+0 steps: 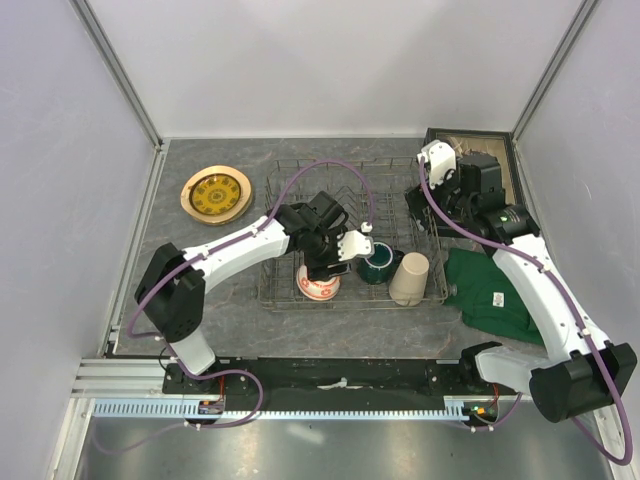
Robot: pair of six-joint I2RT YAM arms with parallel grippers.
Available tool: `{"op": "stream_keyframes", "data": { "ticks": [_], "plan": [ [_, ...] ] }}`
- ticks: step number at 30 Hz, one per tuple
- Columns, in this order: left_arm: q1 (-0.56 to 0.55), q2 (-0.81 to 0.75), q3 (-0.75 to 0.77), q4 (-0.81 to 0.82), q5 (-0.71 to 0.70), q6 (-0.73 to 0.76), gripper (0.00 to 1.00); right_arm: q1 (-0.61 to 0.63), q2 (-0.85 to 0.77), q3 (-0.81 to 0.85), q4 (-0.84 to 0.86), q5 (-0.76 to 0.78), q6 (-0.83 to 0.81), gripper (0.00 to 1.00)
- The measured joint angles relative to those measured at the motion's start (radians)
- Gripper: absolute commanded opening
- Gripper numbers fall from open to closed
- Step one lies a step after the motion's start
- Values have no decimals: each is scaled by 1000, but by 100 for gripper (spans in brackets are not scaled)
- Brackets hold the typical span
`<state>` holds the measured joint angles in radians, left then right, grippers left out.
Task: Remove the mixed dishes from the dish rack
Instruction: Pick up the bowl from the dish rack.
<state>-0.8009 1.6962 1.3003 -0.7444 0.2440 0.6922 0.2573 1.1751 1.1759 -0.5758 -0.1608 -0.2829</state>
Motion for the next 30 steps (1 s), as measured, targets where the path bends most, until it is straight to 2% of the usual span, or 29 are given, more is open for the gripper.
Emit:
{"op": "stream_keyframes", "data": {
  "ticks": [11,17,29,30],
  "plan": [
    [-2,29,-4,2,-13,0,71,-6,-18,-8,0,-9,0,96],
    [-4,29,-4,2,-14,-1,66,-6,-21,-16,1,-11,0,96],
    [-3,29,-4,12,-14,-20,32,-6,-27,-24,0,-18,0,96],
    [-3,29,-4,12,-14,-21,24,-7,-28,-24,1,-18,0,96]
  ]
}}
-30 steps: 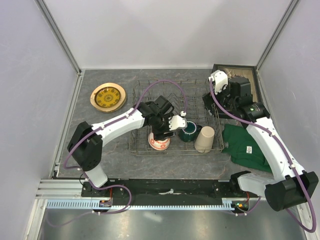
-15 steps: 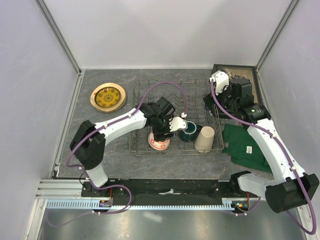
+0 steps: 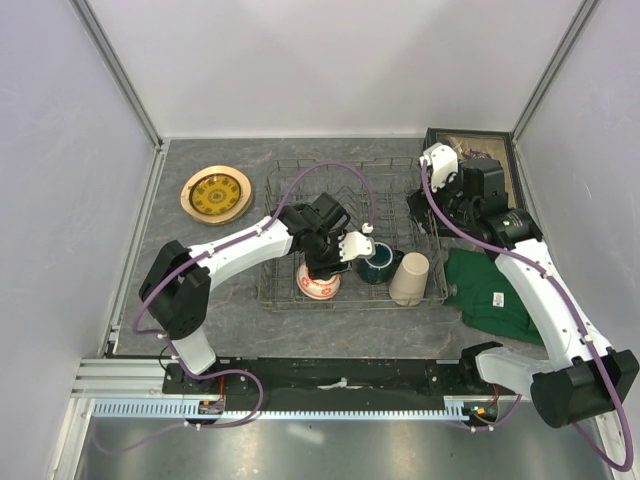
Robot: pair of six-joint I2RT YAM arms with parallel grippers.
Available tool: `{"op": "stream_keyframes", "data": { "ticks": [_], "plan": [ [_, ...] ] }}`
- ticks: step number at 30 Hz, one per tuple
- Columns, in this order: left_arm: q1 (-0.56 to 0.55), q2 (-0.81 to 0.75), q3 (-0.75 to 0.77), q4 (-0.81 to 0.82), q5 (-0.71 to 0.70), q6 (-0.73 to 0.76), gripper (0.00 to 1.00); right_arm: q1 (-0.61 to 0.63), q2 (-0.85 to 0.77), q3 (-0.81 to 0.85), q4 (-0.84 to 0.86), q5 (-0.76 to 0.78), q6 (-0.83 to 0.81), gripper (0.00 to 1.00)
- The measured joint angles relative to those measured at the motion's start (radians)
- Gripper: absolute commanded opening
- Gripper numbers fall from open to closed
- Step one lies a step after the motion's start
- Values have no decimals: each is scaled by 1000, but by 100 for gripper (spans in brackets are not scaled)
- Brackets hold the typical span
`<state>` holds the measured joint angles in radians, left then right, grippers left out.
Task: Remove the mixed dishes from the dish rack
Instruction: Pick up the bowl from the dish rack.
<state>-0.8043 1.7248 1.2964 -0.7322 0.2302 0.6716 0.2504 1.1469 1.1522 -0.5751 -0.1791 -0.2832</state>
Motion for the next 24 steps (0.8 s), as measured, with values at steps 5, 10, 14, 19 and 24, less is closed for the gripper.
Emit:
{"op": "stream_keyframes", "data": {
  "ticks": [5,10,14,19,24],
  "plan": [
    [0,0,0,0,0,-1,10,-1,-1,0,0,-1,0,96],
    [0,-2,0,0,-1,-2,2,-2,-2,0,0,-4,0,96],
    [0,-5,0,-2,-5,-2,2,-2,-3,-8,3,-5,0,96],
    [0,-13,0,-17,-19,-2,2,-6,-3,-11,4,-5,0,96],
    [0,-39,0,-30,-20,-2,2,-6,-3,-11,6,-8,0,96]
  ]
}}
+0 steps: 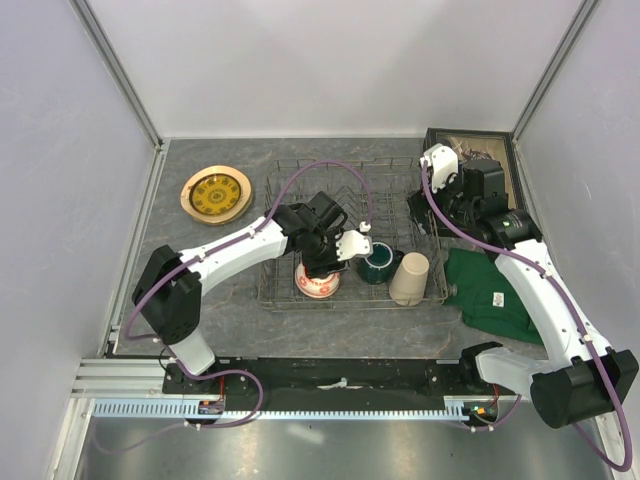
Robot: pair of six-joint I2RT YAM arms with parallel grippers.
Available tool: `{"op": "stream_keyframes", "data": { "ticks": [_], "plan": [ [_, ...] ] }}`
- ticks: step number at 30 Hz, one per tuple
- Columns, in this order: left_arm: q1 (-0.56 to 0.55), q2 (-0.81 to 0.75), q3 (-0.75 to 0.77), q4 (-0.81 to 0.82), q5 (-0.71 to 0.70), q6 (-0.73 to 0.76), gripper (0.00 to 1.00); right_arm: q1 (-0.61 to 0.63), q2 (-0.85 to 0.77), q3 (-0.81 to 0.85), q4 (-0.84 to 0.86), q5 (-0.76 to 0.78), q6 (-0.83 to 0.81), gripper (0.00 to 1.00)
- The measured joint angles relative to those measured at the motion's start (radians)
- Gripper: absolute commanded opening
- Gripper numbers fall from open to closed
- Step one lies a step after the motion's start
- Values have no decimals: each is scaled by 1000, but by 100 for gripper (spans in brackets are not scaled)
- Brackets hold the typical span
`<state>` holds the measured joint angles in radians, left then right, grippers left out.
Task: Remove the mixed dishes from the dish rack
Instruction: Pick up the bowl from the dish rack.
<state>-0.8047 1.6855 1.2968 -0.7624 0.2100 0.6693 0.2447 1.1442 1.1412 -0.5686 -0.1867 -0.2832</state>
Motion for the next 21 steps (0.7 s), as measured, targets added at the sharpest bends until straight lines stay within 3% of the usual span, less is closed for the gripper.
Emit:
{"op": "stream_keyframes", "data": {
  "ticks": [12,21],
  "plan": [
    [18,-31,2,15,-17,-35,2,-3,2,0,8,-1,4,96],
    [164,-125,9,70,47,-117,2,-68,74,3,45,-94,71,95]
  ]
}}
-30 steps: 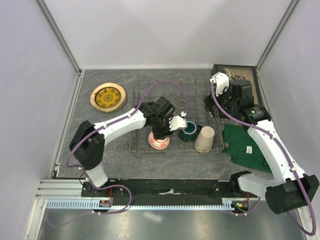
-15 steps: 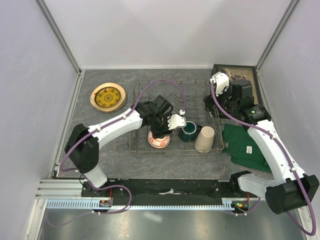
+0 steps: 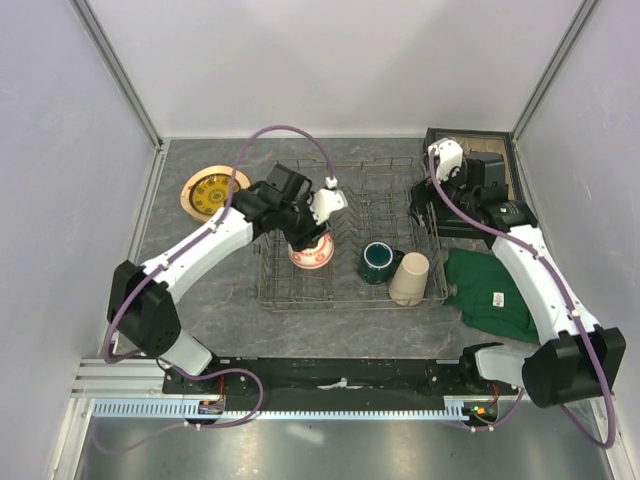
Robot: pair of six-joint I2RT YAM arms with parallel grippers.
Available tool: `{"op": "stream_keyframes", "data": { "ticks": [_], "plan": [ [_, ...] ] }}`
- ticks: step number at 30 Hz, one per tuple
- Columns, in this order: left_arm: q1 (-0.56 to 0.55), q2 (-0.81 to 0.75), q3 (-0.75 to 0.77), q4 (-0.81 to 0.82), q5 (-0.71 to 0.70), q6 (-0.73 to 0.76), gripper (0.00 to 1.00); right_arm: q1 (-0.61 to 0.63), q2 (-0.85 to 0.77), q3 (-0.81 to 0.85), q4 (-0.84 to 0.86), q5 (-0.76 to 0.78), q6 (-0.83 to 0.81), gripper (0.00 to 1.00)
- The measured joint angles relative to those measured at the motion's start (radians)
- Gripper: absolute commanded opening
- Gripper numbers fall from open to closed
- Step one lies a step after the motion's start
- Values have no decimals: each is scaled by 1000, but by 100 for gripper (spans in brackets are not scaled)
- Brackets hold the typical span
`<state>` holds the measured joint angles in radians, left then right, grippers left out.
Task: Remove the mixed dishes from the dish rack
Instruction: Pick up the bowl from the dish rack.
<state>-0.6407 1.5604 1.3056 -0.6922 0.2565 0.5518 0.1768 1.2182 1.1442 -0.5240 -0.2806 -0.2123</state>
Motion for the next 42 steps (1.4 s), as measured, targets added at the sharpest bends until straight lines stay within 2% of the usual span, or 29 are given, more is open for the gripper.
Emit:
{"op": "stream_keyframes", "data": {
  "ticks": [13,21,23,26,30,32,34,42],
  "plan": [
    [231,-116,6,131,300,-205,1,-63,141,101,23,-282,120,94],
    [326,-165,-43,276,465,-369,2,-63,246,155,115,-545,256,85],
    [328,-168,-53,305,493,-400,2,-63,274,153,167,-624,332,83],
    [332,-170,-69,352,529,-447,1,-63,298,111,343,-727,507,80],
    [338,-171,-87,405,552,-502,2,-62,311,-5,716,-820,839,77],
    [338,-171,-88,422,558,-520,2,-60,326,-34,850,-840,943,77],
    [341,-171,-88,430,558,-526,2,-55,330,-43,879,-847,973,77],
    [342,-172,-89,435,557,-533,1,8,330,-44,803,-843,921,76]
  ]
}}
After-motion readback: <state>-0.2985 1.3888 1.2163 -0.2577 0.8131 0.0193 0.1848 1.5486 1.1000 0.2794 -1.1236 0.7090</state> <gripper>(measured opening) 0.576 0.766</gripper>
